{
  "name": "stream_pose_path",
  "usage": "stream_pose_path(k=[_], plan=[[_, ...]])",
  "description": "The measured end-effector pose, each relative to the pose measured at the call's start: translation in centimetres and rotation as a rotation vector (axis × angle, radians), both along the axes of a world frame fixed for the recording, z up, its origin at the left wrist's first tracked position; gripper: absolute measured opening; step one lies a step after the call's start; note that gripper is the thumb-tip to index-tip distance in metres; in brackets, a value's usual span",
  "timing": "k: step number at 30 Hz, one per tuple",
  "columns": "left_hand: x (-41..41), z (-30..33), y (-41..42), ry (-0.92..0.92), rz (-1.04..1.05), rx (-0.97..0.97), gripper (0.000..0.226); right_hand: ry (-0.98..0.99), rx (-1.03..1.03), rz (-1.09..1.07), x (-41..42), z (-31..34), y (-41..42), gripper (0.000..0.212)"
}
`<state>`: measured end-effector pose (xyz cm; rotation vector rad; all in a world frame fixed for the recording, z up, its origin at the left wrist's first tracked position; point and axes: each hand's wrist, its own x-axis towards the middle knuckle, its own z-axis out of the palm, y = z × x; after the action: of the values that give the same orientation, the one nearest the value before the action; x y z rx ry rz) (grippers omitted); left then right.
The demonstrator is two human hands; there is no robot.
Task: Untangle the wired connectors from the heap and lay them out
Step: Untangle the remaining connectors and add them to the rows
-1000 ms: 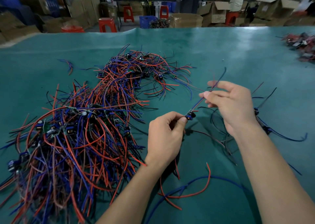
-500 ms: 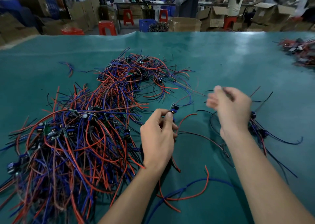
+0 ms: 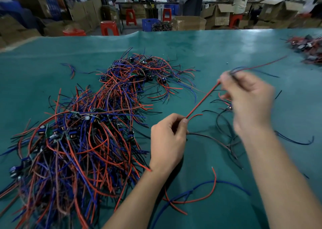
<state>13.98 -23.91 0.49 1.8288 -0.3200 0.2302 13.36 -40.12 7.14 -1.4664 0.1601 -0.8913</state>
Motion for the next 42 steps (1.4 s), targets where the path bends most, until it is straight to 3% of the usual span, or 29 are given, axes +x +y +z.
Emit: stream_pose_path(k=[4, 8, 10, 12, 14, 15, 17, 21, 24, 29, 33, 37, 42], plan=[[0.1, 0.1, 0.1, 0.013, 0.091, -0.031, 0.014, -0.193, -0.028, -0.049, -1.4, 6.0, 0.8, 0.012], [0.2, 0.2, 0.1, -0.003, 0.184, -0.024, 0.010, -0.056, -0.276, 0.411, -0.2, 10.7, 7.3, 0.019], [0.2, 0.3, 0.1, -0.022, 0.204, 0.001, 0.018, 0.072, -0.528, 0.569, 1.3, 11.9, 11.2, 0.026], [0.1, 0.3, 0.3, -0.051, 0.214, 0.059, 0.022, 0.210, -0.922, 0.610, 2.8, 11.8, 14.0, 0.035], [0.1, 0.4, 0.5, -0.044, 0.237, 0.078, 0.028, 0.281, -1.250, 0.482, 4.3, 10.6, 14.5, 0.030], [0.0, 0.5, 0.5, -0.030, 0.244, 0.065, 0.033, 0.297, -1.287, 0.417, 4.6, 9.9, 13.8, 0.026], [-0.1, 0.6, 0.4, -0.009, 0.237, 0.033, 0.042, 0.416, -1.218, 0.362, 4.6, 7.8, 11.0, 0.019], [-0.2, 0.7, 0.4, 0.017, 0.230, 0.027, 0.050, 0.794, -1.212, 0.438, 3.0, 2.1, 5.8, 0.033], [-0.3, 0.7, 0.4, 0.046, 0.226, 0.026, 0.050, 0.692, -1.148, 0.365, 2.3, -1.5, 4.3, 0.026], [-0.2, 0.6, 0.6, 0.056, 0.184, 0.069, 0.036, 0.519, -0.576, 0.229, 2.0, -3.2, 2.8, 0.011], [-0.2, 0.6, 0.4, 0.039, 0.116, 0.086, 0.019, 0.471, -0.329, 0.026, 1.7, -2.1, 0.2, 0.004], [-0.3, 0.3, 0.2, 0.032, 0.068, 0.169, 0.013, 0.520, -0.503, -0.274, 1.1, -1.6, -2.2, 0.013], [-0.3, 0.3, 0.2, 0.013, 0.062, 0.213, 0.007, 0.656, -0.795, -0.300, 0.8, -1.5, -1.9, 0.022]])
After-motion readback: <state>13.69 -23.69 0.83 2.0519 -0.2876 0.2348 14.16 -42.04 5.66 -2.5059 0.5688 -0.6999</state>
